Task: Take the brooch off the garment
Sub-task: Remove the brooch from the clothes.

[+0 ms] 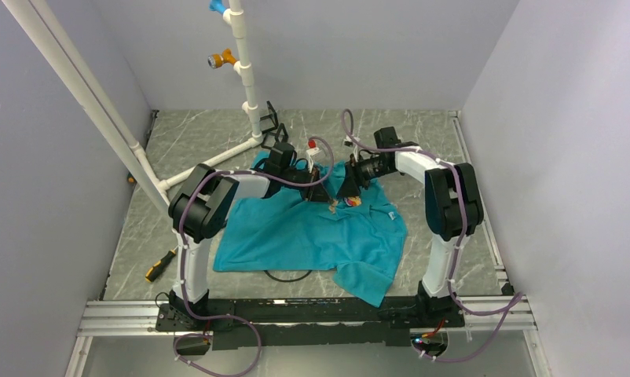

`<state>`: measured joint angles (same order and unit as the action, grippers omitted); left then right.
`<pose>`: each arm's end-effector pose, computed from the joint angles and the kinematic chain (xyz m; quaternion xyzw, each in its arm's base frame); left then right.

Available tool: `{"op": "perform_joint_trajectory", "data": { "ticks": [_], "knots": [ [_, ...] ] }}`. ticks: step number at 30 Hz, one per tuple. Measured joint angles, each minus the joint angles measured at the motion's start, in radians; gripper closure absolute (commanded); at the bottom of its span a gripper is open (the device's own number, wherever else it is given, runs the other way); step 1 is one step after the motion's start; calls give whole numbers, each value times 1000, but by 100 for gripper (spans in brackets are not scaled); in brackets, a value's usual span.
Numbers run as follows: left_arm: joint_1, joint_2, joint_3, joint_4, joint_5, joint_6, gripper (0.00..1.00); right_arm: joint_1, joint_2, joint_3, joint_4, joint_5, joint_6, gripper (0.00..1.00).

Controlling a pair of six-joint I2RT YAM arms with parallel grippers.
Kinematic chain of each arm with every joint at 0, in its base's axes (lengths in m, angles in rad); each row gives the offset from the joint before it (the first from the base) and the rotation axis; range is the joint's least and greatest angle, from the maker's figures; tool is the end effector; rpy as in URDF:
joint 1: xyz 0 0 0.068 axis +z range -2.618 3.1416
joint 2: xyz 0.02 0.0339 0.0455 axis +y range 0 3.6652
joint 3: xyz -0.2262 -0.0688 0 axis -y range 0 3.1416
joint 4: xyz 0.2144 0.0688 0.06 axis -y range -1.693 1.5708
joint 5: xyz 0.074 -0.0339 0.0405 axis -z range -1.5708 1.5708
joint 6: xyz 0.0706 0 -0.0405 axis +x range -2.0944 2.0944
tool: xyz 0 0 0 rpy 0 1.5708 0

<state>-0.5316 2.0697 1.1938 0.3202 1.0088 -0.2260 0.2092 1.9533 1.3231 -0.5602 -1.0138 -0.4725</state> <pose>0.3201 -0.2575 0.1270 0.3486 0.7204 -0.5498 0.2392 0.3342 0.1322 0.1421 -0.3735 0.7784 0.4509 0.2264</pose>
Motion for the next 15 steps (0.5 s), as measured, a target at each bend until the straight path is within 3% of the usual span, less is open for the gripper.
{"op": "perform_joint_trajectory", "data": {
  "ticks": [3, 12, 15],
  "knots": [
    [0, 0, 6, -2, 16, 0, 100, 24, 21, 6, -8, -2, -31, 48],
    [2, 7, 11, -12, 25, 1, 100, 35, 59, 40, -84, -46, -116, 74],
    [8, 12, 19, -11, 33, -5, 100, 35, 59, 49, -112, -65, -147, 74]
  ]
}}
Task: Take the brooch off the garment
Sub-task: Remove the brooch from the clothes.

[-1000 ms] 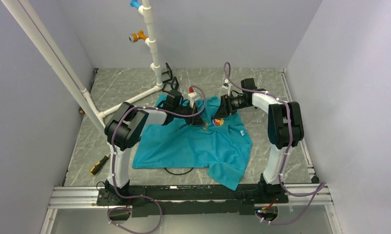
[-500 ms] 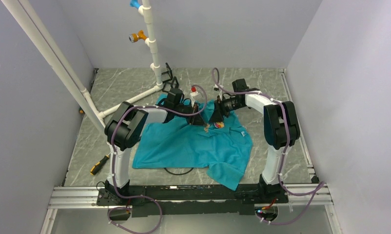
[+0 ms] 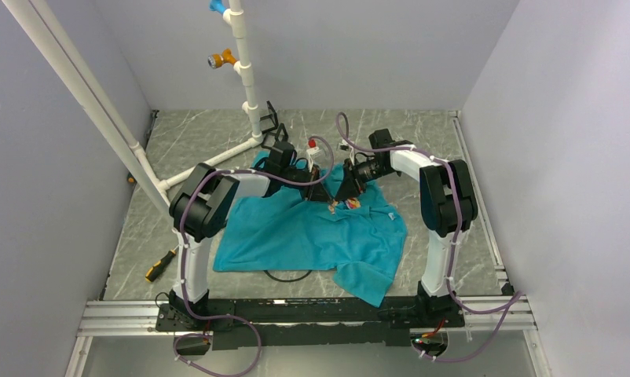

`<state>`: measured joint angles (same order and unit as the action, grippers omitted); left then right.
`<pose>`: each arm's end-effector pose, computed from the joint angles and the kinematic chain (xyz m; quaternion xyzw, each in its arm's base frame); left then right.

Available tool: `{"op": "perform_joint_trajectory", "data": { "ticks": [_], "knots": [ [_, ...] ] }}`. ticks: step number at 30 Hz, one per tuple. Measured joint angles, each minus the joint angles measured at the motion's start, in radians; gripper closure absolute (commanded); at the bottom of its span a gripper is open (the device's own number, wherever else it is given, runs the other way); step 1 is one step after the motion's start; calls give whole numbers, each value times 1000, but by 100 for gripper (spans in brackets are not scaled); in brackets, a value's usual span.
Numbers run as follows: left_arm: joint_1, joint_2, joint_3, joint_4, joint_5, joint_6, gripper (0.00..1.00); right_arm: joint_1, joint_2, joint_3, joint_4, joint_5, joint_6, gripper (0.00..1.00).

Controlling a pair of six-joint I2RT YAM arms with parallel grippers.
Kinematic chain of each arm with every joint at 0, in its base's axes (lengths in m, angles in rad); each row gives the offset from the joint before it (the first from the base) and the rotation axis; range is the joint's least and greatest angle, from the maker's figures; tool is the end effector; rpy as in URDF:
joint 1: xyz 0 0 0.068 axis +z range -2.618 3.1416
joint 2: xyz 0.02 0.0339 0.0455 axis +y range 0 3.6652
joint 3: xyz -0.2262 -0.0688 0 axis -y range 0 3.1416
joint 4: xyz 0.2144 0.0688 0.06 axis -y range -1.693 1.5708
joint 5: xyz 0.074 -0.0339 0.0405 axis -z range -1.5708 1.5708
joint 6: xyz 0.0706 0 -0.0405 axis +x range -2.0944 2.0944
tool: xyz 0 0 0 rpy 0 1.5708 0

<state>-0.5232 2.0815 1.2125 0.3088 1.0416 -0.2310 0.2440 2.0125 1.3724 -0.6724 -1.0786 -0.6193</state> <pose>0.3227 -0.2565 0.1276 0.3488 0.7159 -0.5594 0.2301 0.3265 0.1454 0.1343 -0.4161 0.7452 0.4797 0.2036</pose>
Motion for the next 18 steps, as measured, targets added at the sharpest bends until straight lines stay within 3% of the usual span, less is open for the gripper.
{"op": "perform_joint_trajectory", "data": {
  "ticks": [6, 9, 14, 15, 18],
  "knots": [
    [17, 13, 14, 18, 19, -27, 100, 0, 18, 26, -74, -20, -63, 70],
    [22, 14, 18, 26, 23, -37, 100, 1, 28, 33, -100, -27, -81, 80],
    [24, 18, 18, 35, 35, -53, 100, 4, 32, 41, -120, -31, -92, 88],
    [24, 18, 18, 38, 37, -55, 98, 4, 32, 41, -120, -32, -92, 90],
    [25, 19, 18, 53, 40, -66, 76, 3, 32, 41, -117, -40, -77, 96]
  ]
}}
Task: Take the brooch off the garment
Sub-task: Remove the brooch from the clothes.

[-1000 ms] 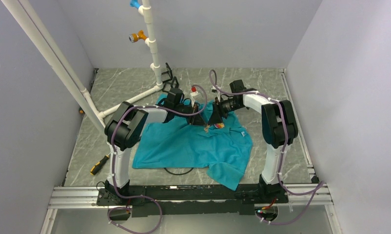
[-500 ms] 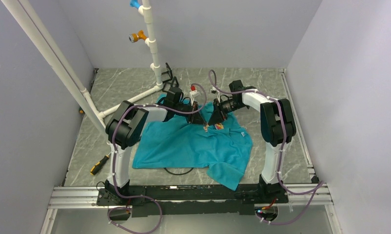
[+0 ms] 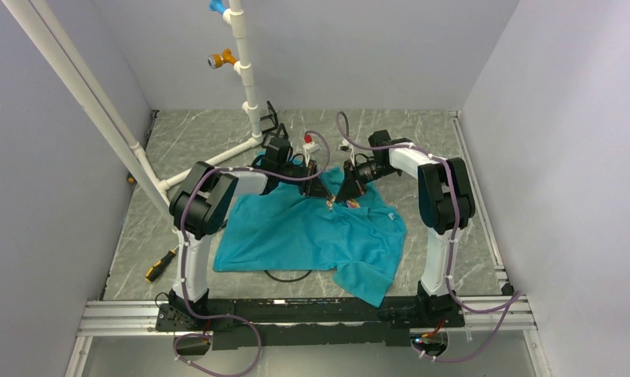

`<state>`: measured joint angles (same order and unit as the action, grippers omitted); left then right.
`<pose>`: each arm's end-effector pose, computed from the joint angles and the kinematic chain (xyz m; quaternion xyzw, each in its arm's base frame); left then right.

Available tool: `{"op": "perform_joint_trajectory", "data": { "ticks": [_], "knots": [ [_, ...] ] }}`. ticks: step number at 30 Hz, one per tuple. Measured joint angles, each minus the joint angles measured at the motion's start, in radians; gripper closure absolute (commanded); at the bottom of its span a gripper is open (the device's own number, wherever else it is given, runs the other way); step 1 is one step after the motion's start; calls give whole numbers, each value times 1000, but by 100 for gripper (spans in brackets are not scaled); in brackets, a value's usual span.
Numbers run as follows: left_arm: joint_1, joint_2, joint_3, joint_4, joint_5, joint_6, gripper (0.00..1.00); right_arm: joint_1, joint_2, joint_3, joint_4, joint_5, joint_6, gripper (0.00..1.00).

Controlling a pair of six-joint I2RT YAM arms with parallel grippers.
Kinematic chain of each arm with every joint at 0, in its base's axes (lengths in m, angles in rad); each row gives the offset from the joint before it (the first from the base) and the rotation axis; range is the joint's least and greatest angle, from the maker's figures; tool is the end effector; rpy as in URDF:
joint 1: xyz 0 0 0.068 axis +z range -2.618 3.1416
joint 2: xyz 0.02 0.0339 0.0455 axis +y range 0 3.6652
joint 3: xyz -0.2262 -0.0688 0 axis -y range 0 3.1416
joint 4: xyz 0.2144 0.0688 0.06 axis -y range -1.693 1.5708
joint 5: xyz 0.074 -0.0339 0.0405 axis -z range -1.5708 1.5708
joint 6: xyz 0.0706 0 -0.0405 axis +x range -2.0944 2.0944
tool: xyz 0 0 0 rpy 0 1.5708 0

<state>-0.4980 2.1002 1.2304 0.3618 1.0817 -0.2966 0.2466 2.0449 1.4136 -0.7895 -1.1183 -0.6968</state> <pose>0.3322 -0.2516 0.1315 0.3339 0.7091 -0.5774 0.2288 0.3214 0.1464 0.1330 -0.4195 0.7350 0.5015 0.1800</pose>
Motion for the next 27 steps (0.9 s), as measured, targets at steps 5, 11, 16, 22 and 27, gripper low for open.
{"op": "perform_joint_trajectory", "data": {
  "ticks": [5, 11, 16, 22, 27],
  "knots": [
    [25, 0, -32, 108, -5, -60, 58, -10, 0, -12, 42, -44, 77, 100],
    [74, -18, -151, 267, -25, -174, 51, -41, -5, -117, 220, -93, 281, 100],
    [98, -64, -235, 367, -52, -243, 51, -63, -58, -266, 470, -83, 544, 100],
    [89, -74, -278, 474, -75, -319, 58, -65, -129, -379, 766, -61, 816, 100],
    [81, -74, -288, 544, -83, -378, 61, -65, -165, -458, 959, -42, 988, 100]
  ]
}}
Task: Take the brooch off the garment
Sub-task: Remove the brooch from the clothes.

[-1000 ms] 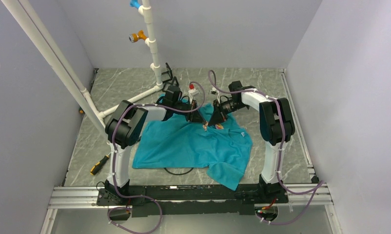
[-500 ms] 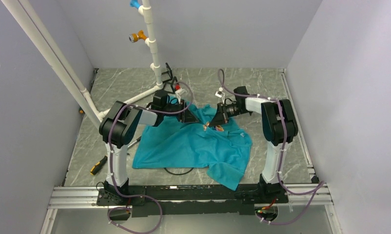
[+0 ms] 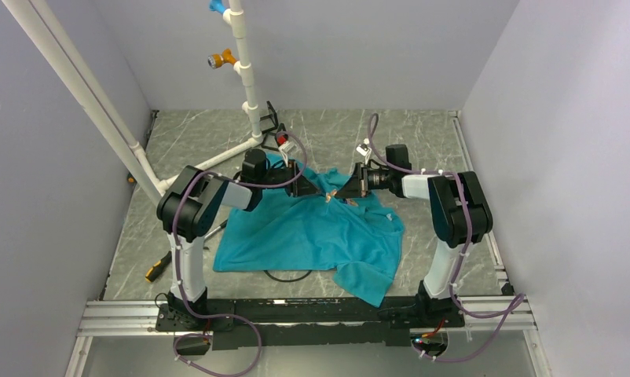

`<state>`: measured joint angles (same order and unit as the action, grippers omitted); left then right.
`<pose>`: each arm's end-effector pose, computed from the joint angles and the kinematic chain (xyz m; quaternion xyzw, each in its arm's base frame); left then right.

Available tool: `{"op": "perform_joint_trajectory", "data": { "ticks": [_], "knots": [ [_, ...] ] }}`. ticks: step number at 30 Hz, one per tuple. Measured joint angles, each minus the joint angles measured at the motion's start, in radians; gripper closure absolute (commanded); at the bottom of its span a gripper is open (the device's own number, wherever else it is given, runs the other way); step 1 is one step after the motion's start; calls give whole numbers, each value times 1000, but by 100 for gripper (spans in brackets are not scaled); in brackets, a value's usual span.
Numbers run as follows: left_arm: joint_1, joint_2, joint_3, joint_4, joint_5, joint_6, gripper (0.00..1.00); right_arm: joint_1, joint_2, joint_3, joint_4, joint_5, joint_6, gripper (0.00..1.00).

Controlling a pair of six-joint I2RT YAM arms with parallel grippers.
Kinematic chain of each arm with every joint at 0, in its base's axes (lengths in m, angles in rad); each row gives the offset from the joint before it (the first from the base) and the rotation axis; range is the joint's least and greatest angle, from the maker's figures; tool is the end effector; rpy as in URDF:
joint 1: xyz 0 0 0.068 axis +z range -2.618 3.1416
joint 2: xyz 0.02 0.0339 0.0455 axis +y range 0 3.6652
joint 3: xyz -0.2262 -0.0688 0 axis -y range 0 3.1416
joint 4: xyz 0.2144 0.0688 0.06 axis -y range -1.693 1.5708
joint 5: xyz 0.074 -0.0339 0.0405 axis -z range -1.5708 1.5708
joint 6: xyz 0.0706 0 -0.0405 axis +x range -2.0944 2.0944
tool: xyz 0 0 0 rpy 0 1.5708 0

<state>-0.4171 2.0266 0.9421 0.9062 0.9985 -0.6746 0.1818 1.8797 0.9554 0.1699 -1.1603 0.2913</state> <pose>0.3264 -0.2095 0.1352 0.2180 0.7075 -0.6063 0.2905 0.3230 0.1252 0.1240 -0.1753 0.7784 0.5669 0.2049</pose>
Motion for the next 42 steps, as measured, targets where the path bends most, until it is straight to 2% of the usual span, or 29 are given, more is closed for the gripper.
{"op": "perform_joint_trajectory", "data": {
  "ticks": [9, 15, 24, 34, 42],
  "knots": [
    [-38, 33, -2, 54, -2, -27, 58, -6, -3, -35, 163, 6, 153, 100],
    [-51, 51, -6, 55, -2, -28, 62, -10, -3, -52, 225, 2, 203, 100],
    [-52, 74, 2, 96, -2, -71, 67, -11, -3, -54, 243, -10, 217, 100],
    [-52, 89, 13, 166, 0, -129, 64, -10, -3, -54, 242, -23, 206, 100],
    [-52, 100, 16, 205, -6, -158, 67, -10, -3, -57, 243, -24, 200, 100]
  ]
}}
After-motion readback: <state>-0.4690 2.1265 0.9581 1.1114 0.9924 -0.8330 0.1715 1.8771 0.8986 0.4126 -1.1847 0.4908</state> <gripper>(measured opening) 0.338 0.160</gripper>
